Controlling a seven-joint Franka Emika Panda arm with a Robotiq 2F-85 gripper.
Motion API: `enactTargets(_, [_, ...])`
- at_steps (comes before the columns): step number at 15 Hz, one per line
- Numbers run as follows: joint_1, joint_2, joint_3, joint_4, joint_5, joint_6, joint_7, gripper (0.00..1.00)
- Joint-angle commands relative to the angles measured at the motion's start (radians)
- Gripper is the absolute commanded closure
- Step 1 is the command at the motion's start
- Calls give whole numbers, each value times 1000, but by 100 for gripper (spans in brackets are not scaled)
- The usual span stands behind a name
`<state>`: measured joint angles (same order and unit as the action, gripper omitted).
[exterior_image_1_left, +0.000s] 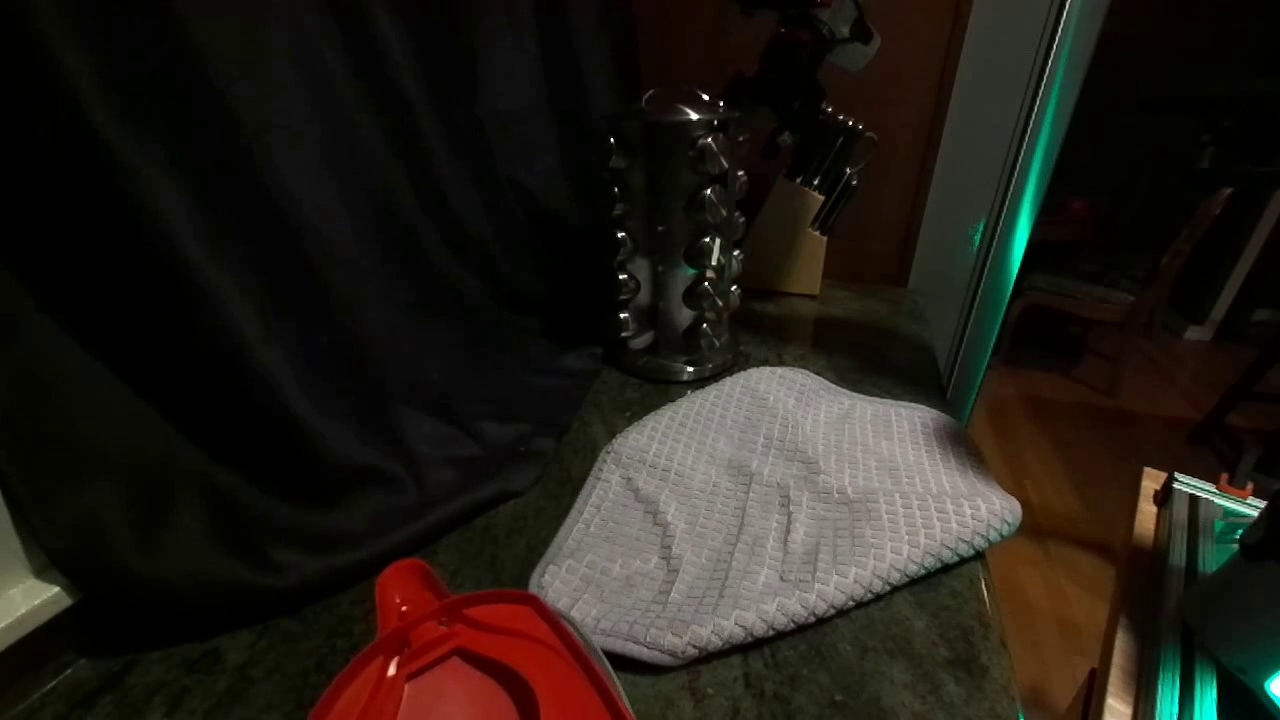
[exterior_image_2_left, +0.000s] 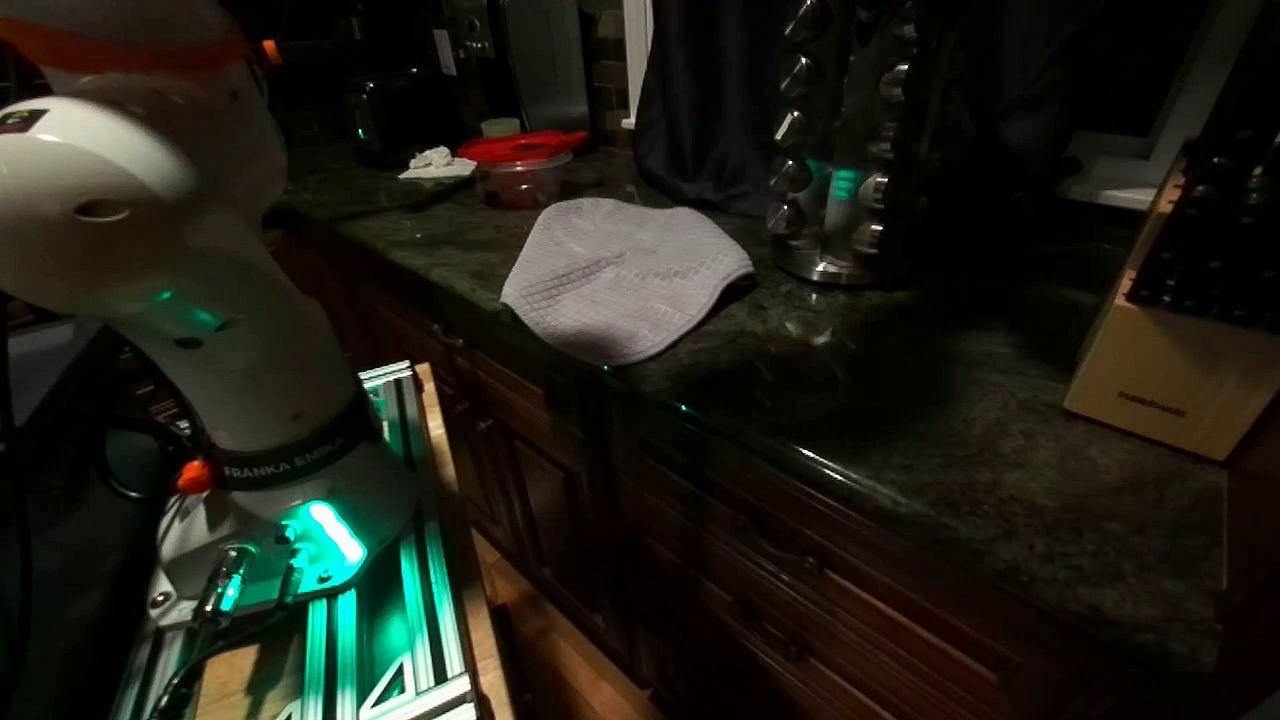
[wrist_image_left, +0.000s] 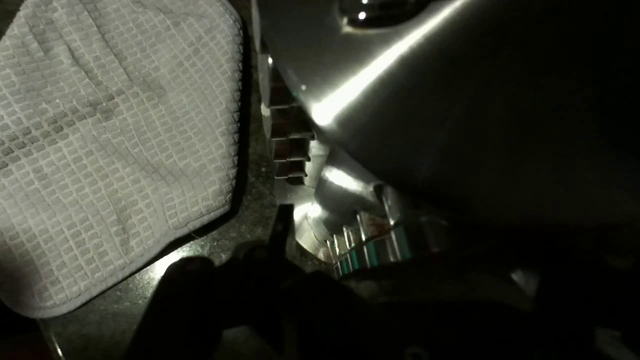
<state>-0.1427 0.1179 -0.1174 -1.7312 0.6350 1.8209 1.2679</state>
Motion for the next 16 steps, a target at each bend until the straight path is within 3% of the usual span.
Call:
enactTargets(1, [-20, 64, -13, 80, 24, -99, -78, 0])
enactTargets(5, [-26, 109, -13, 152, 18, -139, -153, 0])
enactTargets(16, [-66, 219, -10, 270, 153, -213, -281, 0])
